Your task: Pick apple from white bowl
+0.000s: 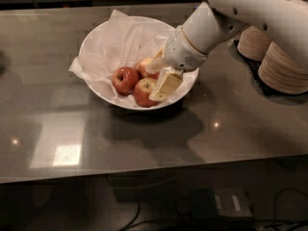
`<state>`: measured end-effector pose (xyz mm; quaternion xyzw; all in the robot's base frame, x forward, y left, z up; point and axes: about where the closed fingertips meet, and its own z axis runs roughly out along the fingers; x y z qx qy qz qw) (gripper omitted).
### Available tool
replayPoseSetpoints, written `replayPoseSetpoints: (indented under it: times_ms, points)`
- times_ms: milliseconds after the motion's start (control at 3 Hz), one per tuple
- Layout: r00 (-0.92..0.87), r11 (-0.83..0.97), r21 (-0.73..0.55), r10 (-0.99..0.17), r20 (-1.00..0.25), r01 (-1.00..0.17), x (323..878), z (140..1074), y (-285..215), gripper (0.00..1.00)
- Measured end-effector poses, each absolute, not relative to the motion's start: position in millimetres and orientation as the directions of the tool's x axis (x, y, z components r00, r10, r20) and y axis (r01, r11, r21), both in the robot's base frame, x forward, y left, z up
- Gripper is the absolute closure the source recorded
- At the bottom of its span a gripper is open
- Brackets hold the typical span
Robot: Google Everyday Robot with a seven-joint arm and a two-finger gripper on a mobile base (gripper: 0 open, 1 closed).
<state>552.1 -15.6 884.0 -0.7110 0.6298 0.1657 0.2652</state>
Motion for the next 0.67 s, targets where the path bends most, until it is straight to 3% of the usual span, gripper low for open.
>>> replayPoseSetpoints:
  times_ms: [667]
  points:
    - [0.139,-0.083,-0.126,-0.821,-0.553,-0.989,553.5,864.4,-5.5,0.53]
